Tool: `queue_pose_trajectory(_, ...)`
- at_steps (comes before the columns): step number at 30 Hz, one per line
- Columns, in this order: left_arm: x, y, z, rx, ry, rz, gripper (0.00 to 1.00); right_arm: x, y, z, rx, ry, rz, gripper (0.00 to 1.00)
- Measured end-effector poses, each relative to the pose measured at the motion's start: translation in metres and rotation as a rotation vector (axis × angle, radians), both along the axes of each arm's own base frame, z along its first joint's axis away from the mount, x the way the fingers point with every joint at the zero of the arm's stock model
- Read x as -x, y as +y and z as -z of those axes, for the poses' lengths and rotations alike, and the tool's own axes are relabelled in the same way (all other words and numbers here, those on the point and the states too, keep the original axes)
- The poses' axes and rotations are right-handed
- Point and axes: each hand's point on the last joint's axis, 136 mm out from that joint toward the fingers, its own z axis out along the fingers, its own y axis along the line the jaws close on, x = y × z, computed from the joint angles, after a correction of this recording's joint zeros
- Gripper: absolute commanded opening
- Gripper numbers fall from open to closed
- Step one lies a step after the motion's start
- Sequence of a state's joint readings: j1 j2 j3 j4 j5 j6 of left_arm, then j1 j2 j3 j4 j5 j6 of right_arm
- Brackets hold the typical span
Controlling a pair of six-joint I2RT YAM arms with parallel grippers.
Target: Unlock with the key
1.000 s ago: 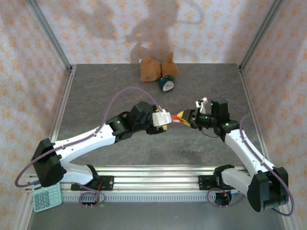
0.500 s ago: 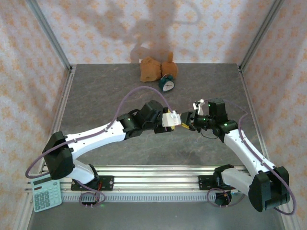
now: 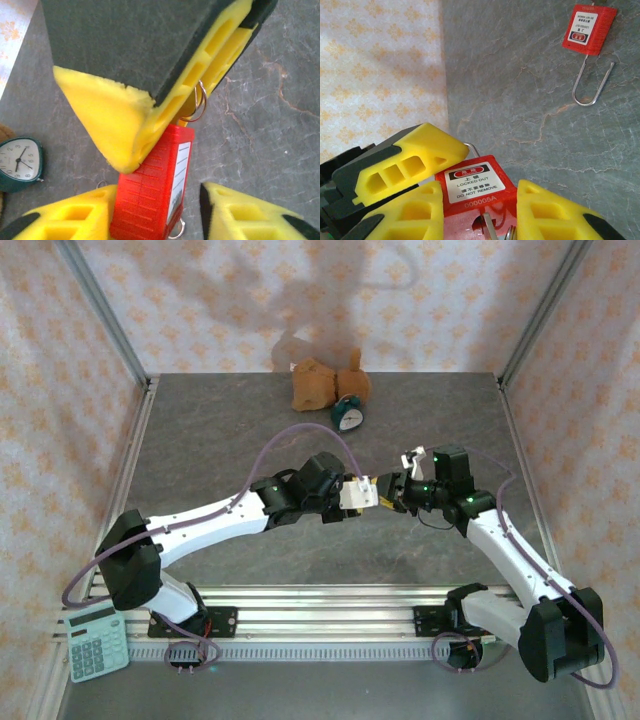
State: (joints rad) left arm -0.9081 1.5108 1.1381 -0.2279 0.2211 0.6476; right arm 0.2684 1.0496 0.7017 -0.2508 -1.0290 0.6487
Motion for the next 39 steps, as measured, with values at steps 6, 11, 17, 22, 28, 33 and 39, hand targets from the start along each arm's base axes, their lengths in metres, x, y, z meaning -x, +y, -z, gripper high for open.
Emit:
queue_pose_trajectory(6,-0.001,0.001,0.0,0.008,0.008,-0.009,0.24,0.0,0.0,0.0,0.001,-0.004,-0.003,0.24)
queue_pose_trajectory(11,-0.001,0.001,0.0,0.015,0.018,-0.015,0.17,0.0,0.0,0.0,0.007,-0.018,-0.008,0.26)
queue_pose_trajectory(17,-0.003,0.0,-0.002,0.02,0.013,-0.025,0.16,-0.002,0.0,0.0,0.007,-0.02,-0.001,0.53)
queue_pose_trajectory(22,-0.016,0.004,-0.006,0.023,-0.05,-0.082,0.16,-0.007,-0.006,0.0,0.029,-0.009,0.068,0.63)
queue_pose_trajectory(28,-0.028,0.01,0.003,-0.023,-0.212,-0.154,0.16,-0.016,-0.025,-0.006,0.047,-0.023,0.245,0.67)
queue_pose_trajectory(33,-0.033,0.002,0.006,-0.089,-0.434,-0.176,0.17,-0.02,-0.036,0.003,0.021,0.024,0.365,0.69)
queue_pose_trajectory(39,-0.044,-0.009,0.012,-0.184,-0.666,-0.205,0.17,-0.024,-0.037,0.014,-0.03,0.091,0.423,0.68)
